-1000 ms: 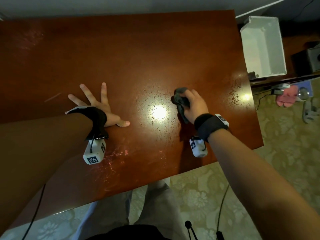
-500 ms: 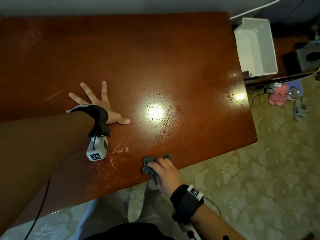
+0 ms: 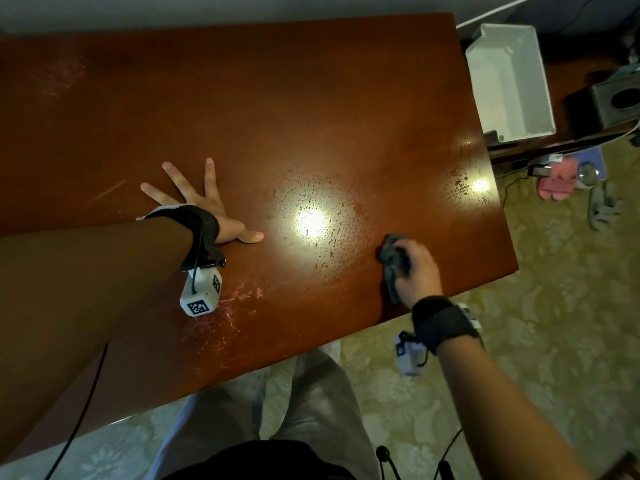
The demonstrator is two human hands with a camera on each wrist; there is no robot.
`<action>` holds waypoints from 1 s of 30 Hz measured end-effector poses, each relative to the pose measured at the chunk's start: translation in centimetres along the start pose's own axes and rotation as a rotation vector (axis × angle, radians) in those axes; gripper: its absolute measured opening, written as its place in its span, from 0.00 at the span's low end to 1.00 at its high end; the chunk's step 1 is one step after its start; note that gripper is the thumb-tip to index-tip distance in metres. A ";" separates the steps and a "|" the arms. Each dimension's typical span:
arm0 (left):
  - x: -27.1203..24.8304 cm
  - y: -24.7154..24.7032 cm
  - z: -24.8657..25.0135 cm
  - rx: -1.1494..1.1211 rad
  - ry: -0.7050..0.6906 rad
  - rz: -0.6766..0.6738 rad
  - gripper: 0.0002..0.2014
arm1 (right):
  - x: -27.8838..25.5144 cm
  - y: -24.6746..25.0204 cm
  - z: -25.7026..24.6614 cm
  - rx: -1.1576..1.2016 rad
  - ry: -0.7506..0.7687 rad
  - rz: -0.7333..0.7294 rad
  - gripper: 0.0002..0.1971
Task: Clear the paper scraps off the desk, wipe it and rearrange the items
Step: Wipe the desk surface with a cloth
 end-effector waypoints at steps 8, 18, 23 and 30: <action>0.1 0.0 -0.1 0.017 -0.006 -0.005 0.78 | -3.7 -2.8 -0.1 0.088 0.015 0.067 0.25; 0.2 0.0 -0.2 0.029 0.011 -0.008 0.78 | -13.4 -14.2 -5.2 -0.028 0.178 -0.405 0.23; -0.2 0.1 0.1 0.026 0.016 -0.014 0.78 | -11.5 -11.7 -3.4 0.003 0.188 -0.315 0.26; -0.3 0.2 0.2 0.028 0.020 -0.024 0.78 | -5.6 -0.3 4.8 0.109 -0.118 0.177 0.26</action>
Point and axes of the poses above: each hand's wrist, its own x-axis towards the middle knuckle, its own y-axis out of the back of the hand, z = x × y, the point moved 6 cm from there along x, towards the middle knuckle, and after that the axes turned 14 degrees about x, right-handed, at the moved point
